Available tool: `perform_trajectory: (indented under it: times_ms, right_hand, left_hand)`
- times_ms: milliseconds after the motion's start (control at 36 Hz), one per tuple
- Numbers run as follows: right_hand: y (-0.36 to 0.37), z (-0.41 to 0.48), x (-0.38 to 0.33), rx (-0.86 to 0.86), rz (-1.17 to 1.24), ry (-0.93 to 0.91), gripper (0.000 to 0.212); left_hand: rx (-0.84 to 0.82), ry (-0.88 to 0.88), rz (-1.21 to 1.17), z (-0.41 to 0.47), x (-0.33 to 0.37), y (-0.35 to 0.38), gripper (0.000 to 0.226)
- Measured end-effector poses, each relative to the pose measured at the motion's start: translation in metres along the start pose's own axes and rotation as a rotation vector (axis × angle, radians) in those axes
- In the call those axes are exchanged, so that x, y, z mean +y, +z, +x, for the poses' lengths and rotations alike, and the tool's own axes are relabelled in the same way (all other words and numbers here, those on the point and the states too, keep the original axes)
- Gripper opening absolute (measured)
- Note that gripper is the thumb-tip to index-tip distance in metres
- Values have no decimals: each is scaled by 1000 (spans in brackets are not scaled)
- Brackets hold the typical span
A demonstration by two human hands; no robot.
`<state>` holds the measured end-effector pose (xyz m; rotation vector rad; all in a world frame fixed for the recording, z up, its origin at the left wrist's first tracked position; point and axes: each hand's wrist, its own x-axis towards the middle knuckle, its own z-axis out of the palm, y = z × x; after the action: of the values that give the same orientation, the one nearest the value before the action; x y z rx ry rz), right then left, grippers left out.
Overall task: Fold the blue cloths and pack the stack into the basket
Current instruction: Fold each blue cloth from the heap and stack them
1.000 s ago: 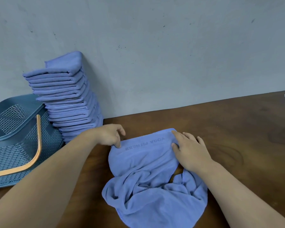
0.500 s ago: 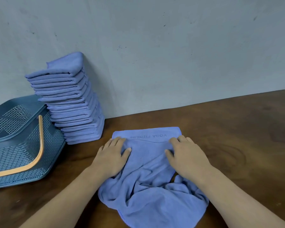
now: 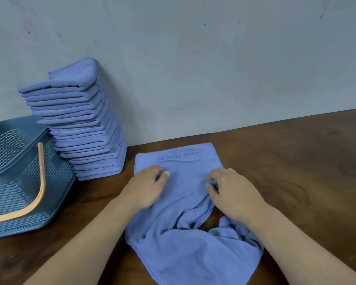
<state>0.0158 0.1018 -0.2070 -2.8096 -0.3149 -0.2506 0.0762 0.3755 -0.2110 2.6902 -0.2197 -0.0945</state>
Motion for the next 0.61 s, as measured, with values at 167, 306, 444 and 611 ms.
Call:
perform_trajectory:
  times_ms: [167,306,444,611]
  right_hand:
    - [16,10,21,-102,74,79,59]
    - [3,5,12,117,138,-42,36]
    - [3,2,10,29,80,-64,29]
    - [2,0,13,24,103,-7,36]
  left_hand:
    - [-100,-30,222,24,-8,13,81]
    - [182,42,116,36,-16,11,68]
    - [447,154,-47,-7,-7,8,37]
    - [392,172,-157,-83,-5,15,18]
